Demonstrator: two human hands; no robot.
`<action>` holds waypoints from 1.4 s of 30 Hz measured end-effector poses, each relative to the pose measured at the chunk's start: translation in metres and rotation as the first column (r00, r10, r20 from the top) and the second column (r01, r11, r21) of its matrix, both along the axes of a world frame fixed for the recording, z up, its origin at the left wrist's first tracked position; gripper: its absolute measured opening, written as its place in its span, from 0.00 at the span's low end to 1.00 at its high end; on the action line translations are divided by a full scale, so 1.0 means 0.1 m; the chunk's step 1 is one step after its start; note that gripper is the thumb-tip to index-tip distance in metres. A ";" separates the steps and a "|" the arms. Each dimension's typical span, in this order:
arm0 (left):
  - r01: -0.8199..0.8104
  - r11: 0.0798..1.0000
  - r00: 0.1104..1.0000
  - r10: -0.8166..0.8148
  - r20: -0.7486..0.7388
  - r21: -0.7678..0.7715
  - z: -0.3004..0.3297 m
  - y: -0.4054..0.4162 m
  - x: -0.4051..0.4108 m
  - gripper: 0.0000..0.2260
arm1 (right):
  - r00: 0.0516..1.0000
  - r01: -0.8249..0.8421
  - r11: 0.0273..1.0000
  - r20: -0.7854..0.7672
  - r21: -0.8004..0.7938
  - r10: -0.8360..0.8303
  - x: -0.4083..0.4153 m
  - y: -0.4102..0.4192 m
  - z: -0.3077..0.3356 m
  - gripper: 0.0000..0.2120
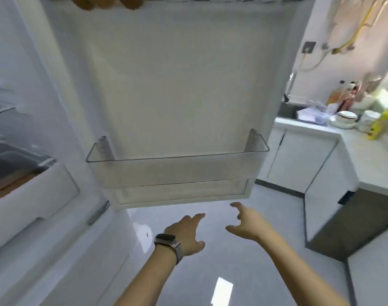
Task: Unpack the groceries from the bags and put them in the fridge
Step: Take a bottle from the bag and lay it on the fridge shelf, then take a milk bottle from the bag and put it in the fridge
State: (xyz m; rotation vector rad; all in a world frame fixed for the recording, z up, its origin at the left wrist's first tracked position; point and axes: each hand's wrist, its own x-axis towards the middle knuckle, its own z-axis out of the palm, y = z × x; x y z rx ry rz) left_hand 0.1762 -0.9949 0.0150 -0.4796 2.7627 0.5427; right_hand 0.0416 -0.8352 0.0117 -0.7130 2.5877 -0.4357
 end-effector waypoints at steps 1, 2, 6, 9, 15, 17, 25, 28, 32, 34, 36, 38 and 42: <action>0.052 0.999 0.999 -0.052 -0.001 0.004 -0.01 0.18 -0.17 0.34 | 0.998 0.062 0.998 0.013 -0.002 -0.062 -0.10 0.27 -0.01 0.37; 0.103 0.995 0.995 -0.103 0.002 0.007 -0.02 0.37 -0.34 0.34 | 0.992 0.124 0.992 0.021 0.002 -0.124 -0.20 0.54 -0.02 0.37; 0.309 0.951 0.951 -0.309 0.000 -0.004 0.01 1.21 -1.08 0.34 | 0.938 0.346 0.938 -0.020 0.037 -0.345 -0.56 1.69 0.08 0.29; 0.460 0.888 0.887 -0.460 -0.042 -0.019 0.10 1.96 -1.64 0.33 | 0.859 0.510 0.860 -0.045 -0.001 -0.510 -0.74 2.57 0.22 0.30; 0.680 0.733 0.724 -0.671 -0.157 0.002 0.27 3.41 -2.57 0.33 | 0.665 0.740 0.672 -0.123 -0.025 -0.737 -0.84 4.13 0.45 0.35; 0.752 0.659 0.647 -0.739 -0.188 -0.003 0.32 3.83 -2.74 0.33 | 0.576 0.810 0.585 -0.134 -0.042 -0.806 -0.80 4.53 0.49 0.36; 0.943 0.332 0.327 -0.929 -0.174 0.002 0.21 5.25 -3.25 0.32 | 0.252 0.966 0.257 -0.107 -0.035 -0.962 -0.58 5.59 0.38 0.37; 0.979 0.203 0.199 -0.965 -0.171 -0.006 0.14 5.69 -3.40 0.31 | 0.117 0.992 0.121 -0.092 -0.042 -0.989 -0.47 5.87 0.31 0.35; 0.999 0.039 0.041 -0.985 -0.168 0.016 0.05 6.32 -3.42 0.31 | -0.103 0.992 -0.098 -0.061 -0.082 -0.993 -0.23 6.19 0.20 0.31; 0.998 -0.057 -0.051 -0.984 -0.172 0.025 0.02 6.64 -3.34 0.32 | -0.213 0.973 -0.207 -0.049 -0.102 -0.976 -0.08 6.35 0.18 0.29; 0.988 -0.146 -0.137 -0.975 -0.176 0.043 -0.01 6.96 -3.21 0.31 | -0.324 0.939 -0.318 -0.030 -0.134 -0.946 0.09 6.51 0.15 0.29; 0.973 -0.223 -0.209 -0.961 -0.183 0.059 -0.06 7.27 -3.02 0.28 | -0.424 0.894 -0.416 -0.011 -0.165 -0.906 0.28 6.69 0.15 0.30; 0.934 -0.342 -0.322 -0.930 -0.175 0.100 -0.17 7.89 -2.62 0.27 | -0.578 0.800 -0.568 0.008 -0.194 -0.816 0.69 7.12 0.16 0.32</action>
